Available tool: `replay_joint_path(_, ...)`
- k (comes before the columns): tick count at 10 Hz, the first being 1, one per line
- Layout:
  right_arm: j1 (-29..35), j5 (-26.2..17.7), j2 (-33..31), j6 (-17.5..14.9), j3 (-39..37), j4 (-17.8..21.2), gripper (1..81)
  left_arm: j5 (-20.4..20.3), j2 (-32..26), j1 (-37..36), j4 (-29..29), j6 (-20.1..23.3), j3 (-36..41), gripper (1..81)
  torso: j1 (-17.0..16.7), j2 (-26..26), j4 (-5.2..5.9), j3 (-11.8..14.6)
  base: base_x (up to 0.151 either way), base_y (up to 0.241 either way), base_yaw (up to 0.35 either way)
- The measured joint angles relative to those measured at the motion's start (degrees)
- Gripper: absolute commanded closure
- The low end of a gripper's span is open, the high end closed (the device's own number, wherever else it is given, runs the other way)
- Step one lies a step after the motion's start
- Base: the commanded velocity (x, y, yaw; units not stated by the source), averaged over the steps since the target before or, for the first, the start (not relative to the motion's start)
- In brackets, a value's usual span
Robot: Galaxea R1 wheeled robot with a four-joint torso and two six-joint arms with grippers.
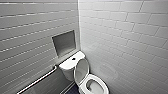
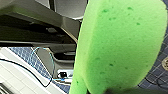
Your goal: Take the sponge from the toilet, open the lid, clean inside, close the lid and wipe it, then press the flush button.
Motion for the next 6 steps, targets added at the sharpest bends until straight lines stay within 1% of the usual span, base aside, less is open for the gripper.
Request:
replay_joint_path(2, 0.4, 0.0, 0.1, 0.0, 0.0, 0.0, 81.1, -0.1, 0.8, 0.0, 0.0, 0.0, -1.8, 1.0, -2.8, 4.2, 0.0, 0.0, 0.0, 0.0, 0.0)
replay_joint_path(4, 0.5, 0.1, 0.0, 0.0, 0.0, 0.0, 81.1, -0.5, 1.8, -0.5, 0.0, 0.0, -2.1, 1.0, -5.2, 8.1, 0.0, 0.0, 0.0, 0.0, 0.0)
replay_joint_path(6, 0.6, 0.1, 0.0, 0.0, 0.0, 0.0, 81.1, -0.6, 1.9, -0.6, 0.0, 0.0, -2.1, 1.0, -5.9, 9.2, 0.0, 0.1, 0.0, 0.0, 0.0)
